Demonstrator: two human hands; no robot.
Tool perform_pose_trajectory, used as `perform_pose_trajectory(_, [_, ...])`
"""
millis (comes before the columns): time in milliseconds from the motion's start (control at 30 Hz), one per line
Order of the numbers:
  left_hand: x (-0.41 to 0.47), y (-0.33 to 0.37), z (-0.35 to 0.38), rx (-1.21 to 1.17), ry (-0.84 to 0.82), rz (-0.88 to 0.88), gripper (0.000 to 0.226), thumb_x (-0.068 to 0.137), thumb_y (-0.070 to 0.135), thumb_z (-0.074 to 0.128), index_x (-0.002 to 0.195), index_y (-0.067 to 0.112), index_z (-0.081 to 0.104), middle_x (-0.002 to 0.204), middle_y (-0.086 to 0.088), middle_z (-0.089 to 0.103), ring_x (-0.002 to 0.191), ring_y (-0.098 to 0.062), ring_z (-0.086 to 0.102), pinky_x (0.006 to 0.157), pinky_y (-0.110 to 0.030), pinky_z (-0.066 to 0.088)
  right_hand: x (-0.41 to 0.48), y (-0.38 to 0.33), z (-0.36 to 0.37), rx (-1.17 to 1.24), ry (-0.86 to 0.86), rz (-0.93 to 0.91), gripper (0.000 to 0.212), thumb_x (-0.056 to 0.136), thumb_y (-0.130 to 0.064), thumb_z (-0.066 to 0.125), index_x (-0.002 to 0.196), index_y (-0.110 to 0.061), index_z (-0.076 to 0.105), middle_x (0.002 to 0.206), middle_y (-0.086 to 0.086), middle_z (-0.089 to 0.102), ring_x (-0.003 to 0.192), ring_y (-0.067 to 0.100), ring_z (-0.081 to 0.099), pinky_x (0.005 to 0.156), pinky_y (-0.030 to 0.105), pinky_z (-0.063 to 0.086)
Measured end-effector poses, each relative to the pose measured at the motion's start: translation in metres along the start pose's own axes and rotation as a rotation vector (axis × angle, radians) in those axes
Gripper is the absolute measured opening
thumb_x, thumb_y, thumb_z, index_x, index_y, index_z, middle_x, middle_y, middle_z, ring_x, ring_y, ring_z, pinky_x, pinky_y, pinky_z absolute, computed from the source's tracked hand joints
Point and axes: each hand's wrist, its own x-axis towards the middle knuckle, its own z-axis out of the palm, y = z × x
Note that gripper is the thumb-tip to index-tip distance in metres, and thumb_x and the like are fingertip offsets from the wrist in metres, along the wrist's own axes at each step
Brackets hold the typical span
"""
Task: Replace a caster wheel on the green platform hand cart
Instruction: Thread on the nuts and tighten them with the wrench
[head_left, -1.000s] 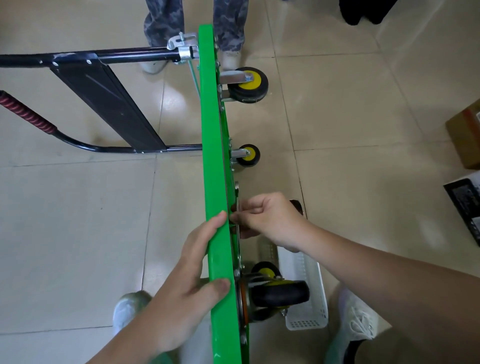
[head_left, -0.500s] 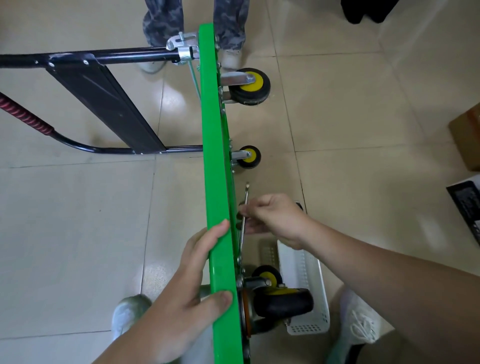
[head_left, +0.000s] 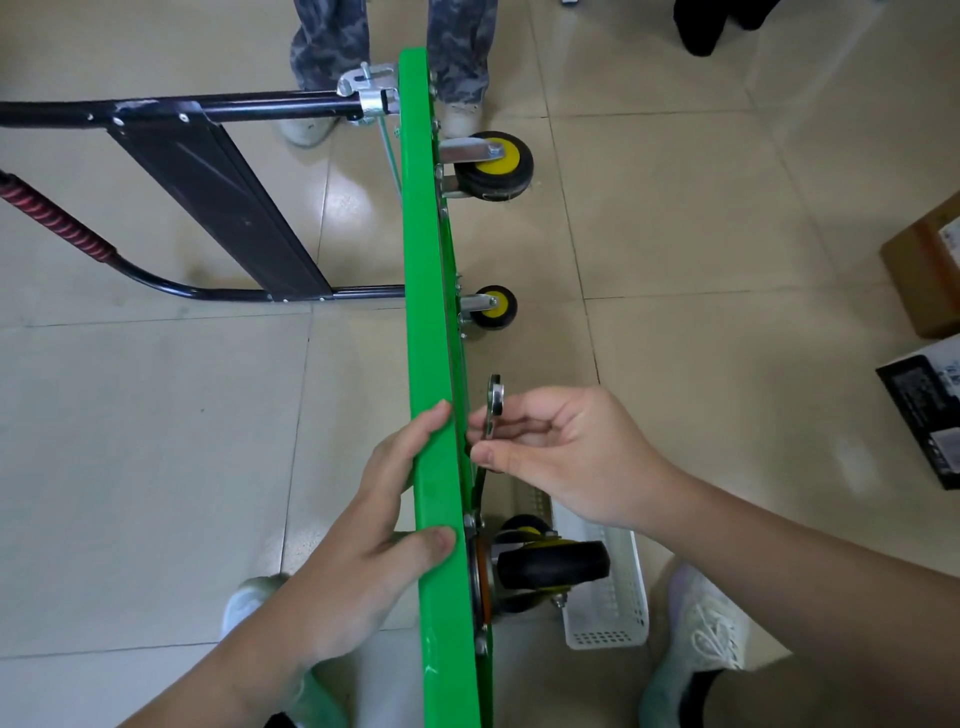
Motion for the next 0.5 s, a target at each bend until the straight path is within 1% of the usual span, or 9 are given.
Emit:
perform_pose_trajectory(67, [-0.001, 0.001, 0.002, -0.005, -0.001, -0.005, 0.082, 0.074, 0.045, 0.061, 0.144, 0.070, 0.026, 0.158, 0.018, 0.034, 0.139, -0.007, 0.044, 0.095, -0.020, 0.051, -0.005, 0.002, 0.003, -0.030, 0.011, -0.020, 0.026, 0.079, 0.004, 0.076, 0.103, -0.007, 0.072, 0.096, 0.002, 0.078, 0.092, 0.014, 0.074, 0.086, 0.026, 0.058])
perform_pose_trajectory(100, [-0.001, 0.001, 0.003, -0.010, 0.001, -0.005, 0.082, 0.074, 0.043, 0.062, 0.144, 0.070, 0.027, 0.158, 0.018, 0.035, 0.138, -0.008, 0.045, 0.094, -0.019, 0.051, -0.008, 0.004, 0.005, -0.043, 0.018, -0.034, 0.026, 0.080, 0.003, 0.076, 0.104, -0.005, 0.072, 0.099, 0.005, 0.077, 0.094, 0.017, 0.074, 0.089, 0.029, 0.058])
perform_pose_trajectory(167, [-0.002, 0.001, 0.004, -0.011, 0.012, -0.002, 0.083, 0.077, 0.034, 0.064, 0.144, 0.070, 0.029, 0.157, 0.017, 0.036, 0.137, -0.008, 0.046, 0.092, -0.016, 0.050, -0.012, 0.008, 0.010, -0.057, 0.004, -0.049, 0.026, 0.082, 0.002, 0.075, 0.108, 0.001, 0.071, 0.104, 0.011, 0.076, 0.098, 0.024, 0.073, 0.092, 0.038, 0.058])
perform_pose_trajectory(200, [-0.003, 0.002, 0.004, -0.008, 0.017, -0.001, 0.083, 0.079, 0.029, 0.063, 0.144, 0.070, 0.029, 0.157, 0.017, 0.037, 0.136, -0.007, 0.047, 0.091, -0.016, 0.050, -0.012, 0.009, 0.011, -0.060, -0.003, -0.053, 0.026, 0.083, 0.003, 0.074, 0.109, 0.003, 0.071, 0.105, 0.012, 0.076, 0.099, 0.026, 0.073, 0.093, 0.040, 0.058])
perform_pose_trajectory(233, [-0.003, 0.002, 0.004, -0.007, 0.020, -0.002, 0.084, 0.080, 0.026, 0.062, 0.143, 0.070, 0.029, 0.157, 0.017, 0.037, 0.135, -0.007, 0.048, 0.091, -0.017, 0.050, -0.011, 0.008, 0.012, -0.061, 0.003, -0.059, 0.025, 0.083, 0.004, 0.074, 0.108, 0.002, 0.071, 0.104, 0.013, 0.076, 0.098, 0.025, 0.073, 0.092, 0.039, 0.058])
perform_pose_trajectory(267, [-0.004, 0.002, 0.004, -0.008, 0.020, -0.002, 0.083, 0.080, 0.029, 0.062, 0.144, 0.070, 0.029, 0.156, 0.018, 0.037, 0.134, -0.007, 0.049, 0.092, -0.019, 0.051, -0.011, 0.008, 0.012, -0.062, 0.020, -0.068, 0.024, 0.082, 0.004, 0.075, 0.106, 0.000, 0.071, 0.103, 0.013, 0.076, 0.096, 0.024, 0.074, 0.091, 0.037, 0.058])
perform_pose_trajectory(367, [-0.005, 0.002, 0.006, -0.007, 0.017, -0.006, 0.082, 0.075, 0.043, 0.061, 0.145, 0.069, 0.028, 0.156, 0.019, 0.037, 0.136, -0.008, 0.048, 0.100, -0.029, 0.050, -0.015, 0.008, 0.012, -0.055, 0.048, -0.082, 0.022, 0.081, 0.005, 0.075, 0.100, -0.005, 0.072, 0.096, 0.008, 0.077, 0.091, 0.020, 0.074, 0.087, 0.030, 0.059])
perform_pose_trajectory(433, [-0.004, 0.003, 0.006, 0.001, 0.020, -0.005, 0.083, 0.074, 0.044, 0.060, 0.146, 0.068, 0.027, 0.156, 0.017, 0.038, 0.138, -0.010, 0.047, 0.107, -0.037, 0.046, -0.020, 0.010, 0.013, -0.078, 0.055, -0.104, 0.022, 0.081, 0.005, 0.076, 0.098, -0.008, 0.072, 0.094, 0.003, 0.077, 0.091, 0.019, 0.075, 0.087, 0.030, 0.059])
perform_pose_trajectory(500, [-0.004, 0.003, 0.004, 0.008, 0.024, -0.005, 0.083, 0.075, 0.043, 0.060, 0.147, 0.067, 0.027, 0.157, 0.017, 0.037, 0.139, -0.012, 0.045, 0.112, -0.044, 0.044, -0.019, 0.011, 0.014, -0.090, 0.076, -0.126, 0.023, 0.081, 0.003, 0.076, 0.099, -0.009, 0.072, 0.095, 0.003, 0.077, 0.091, 0.018, 0.075, 0.087, 0.030, 0.059])
